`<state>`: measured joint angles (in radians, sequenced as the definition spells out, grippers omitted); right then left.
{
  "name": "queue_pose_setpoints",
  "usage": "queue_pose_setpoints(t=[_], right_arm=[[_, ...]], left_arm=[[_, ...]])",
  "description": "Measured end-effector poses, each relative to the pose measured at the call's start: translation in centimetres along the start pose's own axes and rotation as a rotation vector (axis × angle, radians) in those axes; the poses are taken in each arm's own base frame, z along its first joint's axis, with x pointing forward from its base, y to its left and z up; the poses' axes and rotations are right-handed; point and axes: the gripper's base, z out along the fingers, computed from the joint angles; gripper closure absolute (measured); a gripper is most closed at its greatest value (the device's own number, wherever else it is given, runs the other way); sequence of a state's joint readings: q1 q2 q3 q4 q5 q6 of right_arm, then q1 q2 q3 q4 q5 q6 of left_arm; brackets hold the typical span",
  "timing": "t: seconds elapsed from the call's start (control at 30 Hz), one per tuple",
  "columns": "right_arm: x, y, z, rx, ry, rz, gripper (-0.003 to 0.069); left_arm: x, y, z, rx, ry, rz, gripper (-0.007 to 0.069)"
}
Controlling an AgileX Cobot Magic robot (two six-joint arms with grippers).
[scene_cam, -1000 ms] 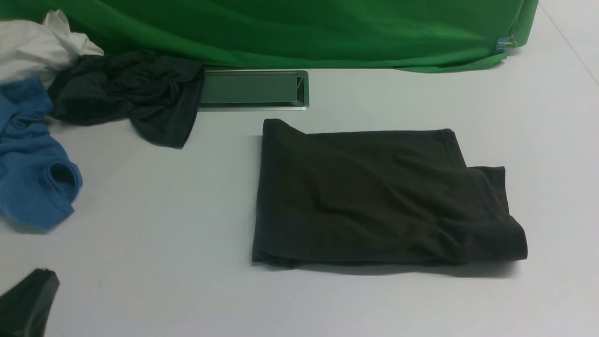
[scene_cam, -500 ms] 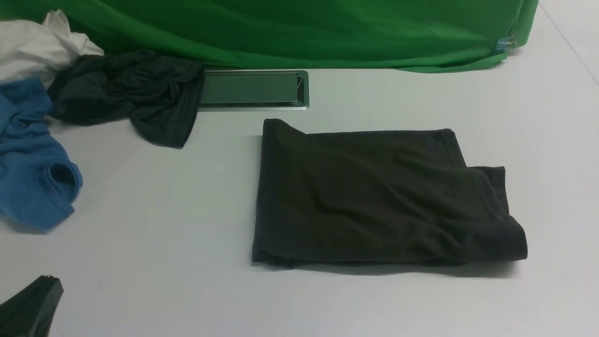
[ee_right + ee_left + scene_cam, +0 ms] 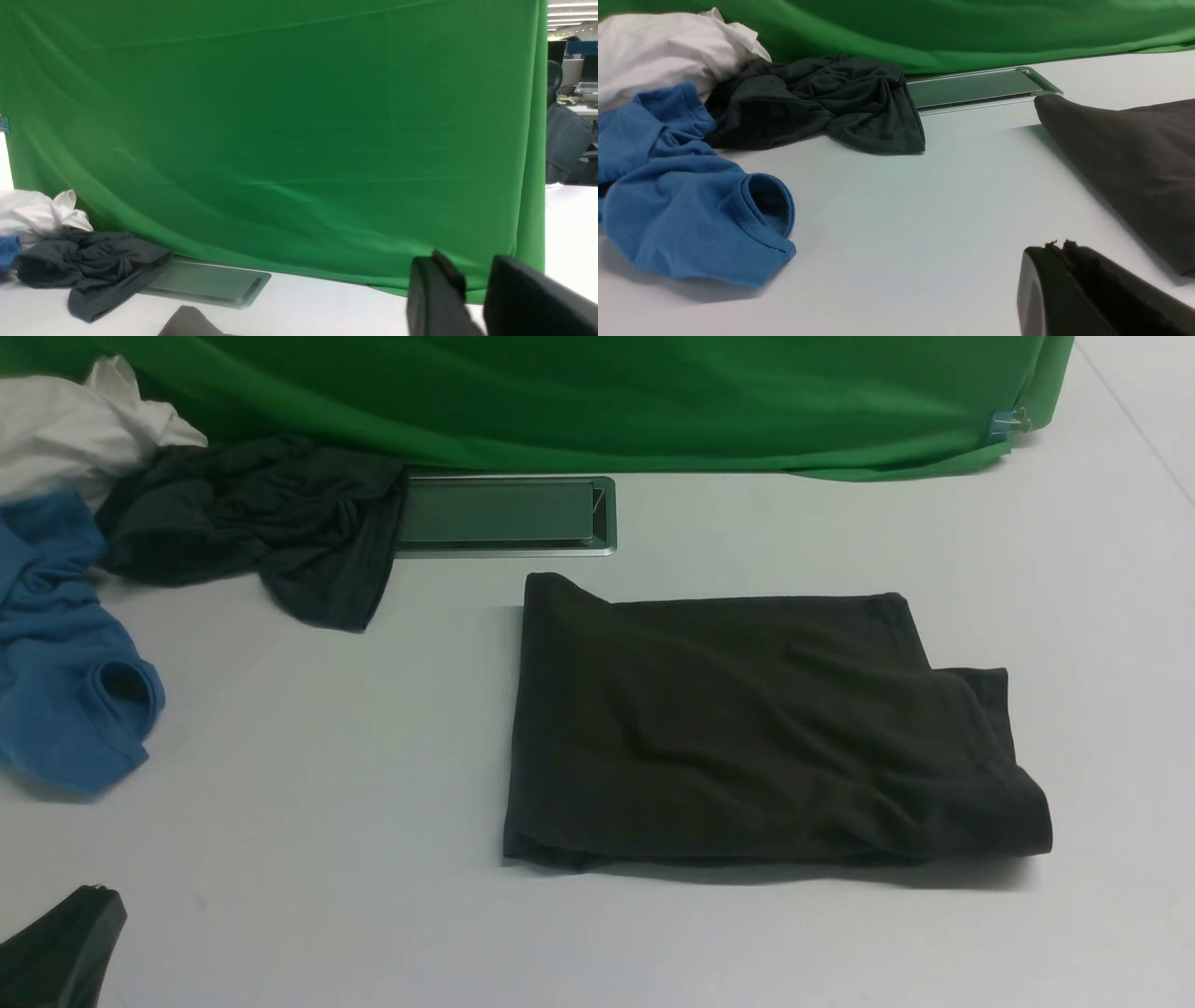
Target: Fold a long-sleeved shirt on a white desktop.
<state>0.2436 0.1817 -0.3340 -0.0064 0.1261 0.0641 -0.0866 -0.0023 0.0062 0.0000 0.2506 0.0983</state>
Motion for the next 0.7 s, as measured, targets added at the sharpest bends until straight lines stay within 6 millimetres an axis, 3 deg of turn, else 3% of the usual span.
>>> queue_pose_setpoints(t=[0.47,0.7], right_arm=[[-0.03,-0.03,-0.05,0.005,-0.003,-0.02,0.0431],[0.87,-0.84,-0.64,0.147,0.095,-0.134,0.0423]], left_arm=[[0.0,0.0,0.0,0.0,0.0,0.0,0.0605],[0.0,0.0,0.0,0.0,0.0,0.0,0.0605]])
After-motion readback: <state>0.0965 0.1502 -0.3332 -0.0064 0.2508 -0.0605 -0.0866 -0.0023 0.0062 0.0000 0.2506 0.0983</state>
